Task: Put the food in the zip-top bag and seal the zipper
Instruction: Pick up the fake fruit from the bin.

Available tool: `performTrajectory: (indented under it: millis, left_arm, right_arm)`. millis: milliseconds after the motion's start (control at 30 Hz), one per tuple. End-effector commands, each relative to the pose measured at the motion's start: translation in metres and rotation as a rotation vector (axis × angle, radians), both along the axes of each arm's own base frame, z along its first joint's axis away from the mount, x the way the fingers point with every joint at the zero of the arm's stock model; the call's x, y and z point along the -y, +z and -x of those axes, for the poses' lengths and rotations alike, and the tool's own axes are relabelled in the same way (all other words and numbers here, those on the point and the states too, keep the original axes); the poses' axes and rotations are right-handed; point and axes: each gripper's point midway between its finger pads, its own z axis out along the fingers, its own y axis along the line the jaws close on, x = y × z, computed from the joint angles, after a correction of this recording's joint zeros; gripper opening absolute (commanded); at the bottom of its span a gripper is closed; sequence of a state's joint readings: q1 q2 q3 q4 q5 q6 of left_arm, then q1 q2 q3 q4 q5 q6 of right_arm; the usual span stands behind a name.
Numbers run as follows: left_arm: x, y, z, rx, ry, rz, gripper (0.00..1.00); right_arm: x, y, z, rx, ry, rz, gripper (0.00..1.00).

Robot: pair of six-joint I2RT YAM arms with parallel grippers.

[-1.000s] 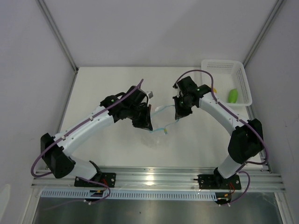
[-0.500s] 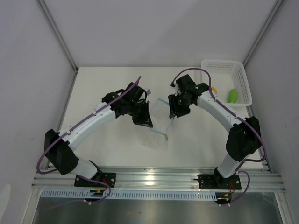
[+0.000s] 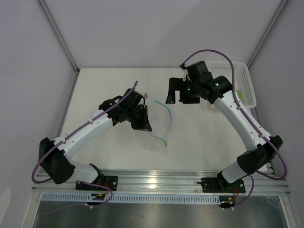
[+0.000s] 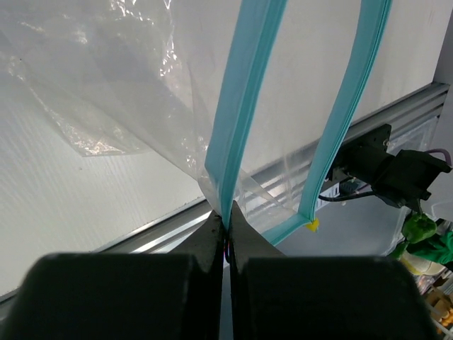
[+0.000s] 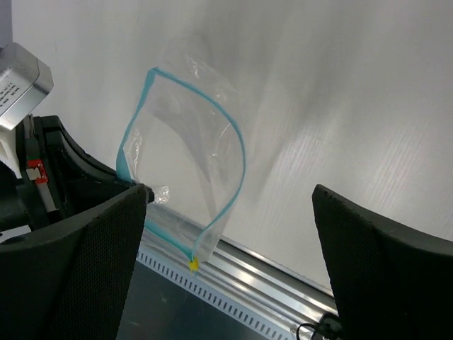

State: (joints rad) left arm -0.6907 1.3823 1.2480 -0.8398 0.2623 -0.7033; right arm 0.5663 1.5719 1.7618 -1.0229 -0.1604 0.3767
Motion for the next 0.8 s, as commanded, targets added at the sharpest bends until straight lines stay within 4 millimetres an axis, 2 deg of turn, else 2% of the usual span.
performTrajectory:
  millis: [0,100,167,200,267,300,333,367,400,433,467,500,567,633,700,733,767]
  left_arm:
    - [0.000,0.011,-0.010,0.066,0.034,0.033,0.00]
    - [-0.004,0.007,-0.011,0.074,0.002,-0.011,0.01]
    - [-0.008,0.010,-0.012,0.115,-0.024,-0.026,0.01]
    - [-0.012,0.009,-0.015,0.136,-0.020,-0.046,0.01]
    - [-0.014,0.010,-0.017,0.169,-0.051,-0.062,0.01]
    - [-0.016,0.010,-0.017,0.179,-0.061,-0.071,0.01]
    - [-0.017,0.009,-0.017,0.185,-0.072,-0.079,0.01]
    - [-0.018,0.009,-0.017,0.205,-0.098,-0.085,0.00]
    - [-0.017,0.011,-0.017,0.219,-0.121,-0.077,0.01]
    - [-0.015,0.013,-0.015,0.229,-0.148,-0.068,0.00]
    - [-0.016,0.014,-0.016,0.254,-0.184,-0.076,0.01]
    - [-0.016,0.015,-0.016,0.263,-0.200,-0.074,0.00]
    - [-0.014,0.018,-0.017,0.298,-0.232,-0.065,0.01]
    - [-0.008,0.021,-0.019,0.318,-0.248,-0.040,0.01]
    - [-0.003,0.022,-0.018,0.317,-0.267,-0.015,0.01]
    - [0.000,0.022,-0.020,0.315,-0.267,-0.005,0.01]
    - [0.003,0.022,-0.018,0.306,-0.273,0.013,0.01]
  right_arm:
    - [0.030,0.009,-0.004,0.036,-0.147,0.032,0.99]
    - [0.049,-0.007,-0.023,0.001,-0.231,0.118,0.99]
    - [0.073,-0.019,-0.043,-0.005,-0.311,0.213,0.99]
    - [0.079,-0.017,-0.051,0.011,-0.335,0.227,0.99]
    - [0.103,-0.021,-0.068,0.001,-0.407,0.256,0.99]
    - [0.112,-0.014,-0.077,0.010,-0.446,0.247,0.99]
    - [0.122,-0.016,-0.083,-0.006,-0.479,0.250,0.99]
    - [0.141,-0.029,-0.091,-0.063,-0.519,0.264,0.97]
    - [0.152,-0.034,-0.096,-0.089,-0.550,0.272,0.96]
    - [0.161,-0.029,-0.103,-0.089,-0.580,0.268,0.95]
    - [0.179,-0.033,-0.106,-0.120,-0.622,0.282,0.95]
    - [0.184,-0.042,-0.113,-0.143,-0.629,0.289,0.95]
    - [0.196,-0.041,-0.124,-0.126,-0.650,0.294,0.94]
    - [0.215,-0.048,-0.133,-0.134,-0.681,0.329,0.93]
    - [0.233,-0.046,-0.141,-0.132,-0.728,0.322,0.93]
    - [0.236,-0.057,-0.146,-0.165,-0.730,0.313,0.93]
    - [0.241,-0.056,-0.148,-0.169,-0.743,0.307,0.92]
